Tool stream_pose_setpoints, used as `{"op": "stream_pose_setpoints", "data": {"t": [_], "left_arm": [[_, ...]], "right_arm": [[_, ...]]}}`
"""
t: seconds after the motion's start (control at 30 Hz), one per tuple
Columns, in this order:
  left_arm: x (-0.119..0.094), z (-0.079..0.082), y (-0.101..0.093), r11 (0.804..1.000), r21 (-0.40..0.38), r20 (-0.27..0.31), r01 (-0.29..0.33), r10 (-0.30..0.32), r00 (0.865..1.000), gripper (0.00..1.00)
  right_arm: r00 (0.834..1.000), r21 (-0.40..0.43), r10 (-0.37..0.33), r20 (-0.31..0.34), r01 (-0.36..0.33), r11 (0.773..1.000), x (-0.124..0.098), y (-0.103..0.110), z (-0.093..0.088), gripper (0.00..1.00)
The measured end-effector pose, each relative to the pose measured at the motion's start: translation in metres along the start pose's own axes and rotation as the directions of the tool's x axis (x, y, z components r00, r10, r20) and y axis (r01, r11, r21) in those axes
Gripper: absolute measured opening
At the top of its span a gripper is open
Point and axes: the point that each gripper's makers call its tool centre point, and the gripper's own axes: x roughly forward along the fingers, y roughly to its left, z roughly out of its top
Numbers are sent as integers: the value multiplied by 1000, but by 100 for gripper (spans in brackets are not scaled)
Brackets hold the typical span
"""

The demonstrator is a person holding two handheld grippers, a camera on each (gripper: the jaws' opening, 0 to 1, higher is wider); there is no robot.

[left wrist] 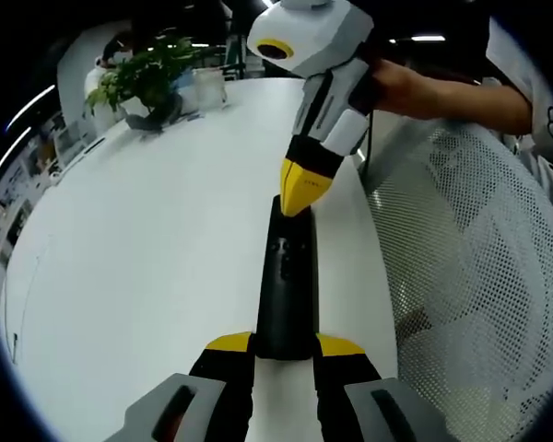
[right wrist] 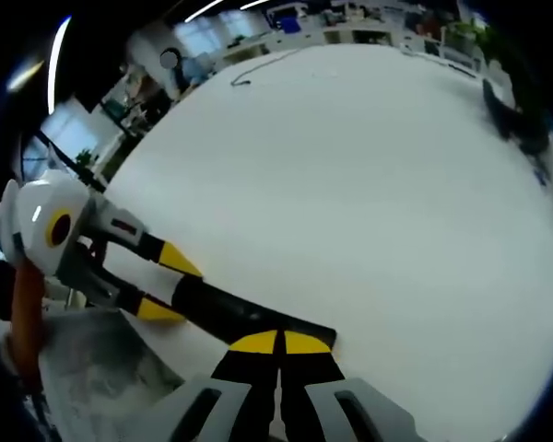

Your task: Press the specified remote control buttons in sequence, fully releasing each button before pressing the next.

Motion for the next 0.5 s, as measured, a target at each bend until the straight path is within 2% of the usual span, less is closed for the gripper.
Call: {"op": "stream_pose_setpoints", "data": {"t": [0.17,0.23,0.4,0.5], "left_arm": [[2,-1,4,1000,-18,1,9,-9,1000,24],[4,3,5,999,-37,40,18,-16,999,24],[4,0,7,1000,-14,50,-3,3,999,24],[5,-1,7,999,15,51,-48,47,998,24]], "right_arm": [[1000,-30,-6,-7,6,1000,1,0,0,0],[1000,-35,-8,-5,7,999,1,0,0,0],[1000,-47,-10,0,10,999,-2,2,-2,0],[1000,-48,-11,4,11,999,-3,2,-2,0]]}}
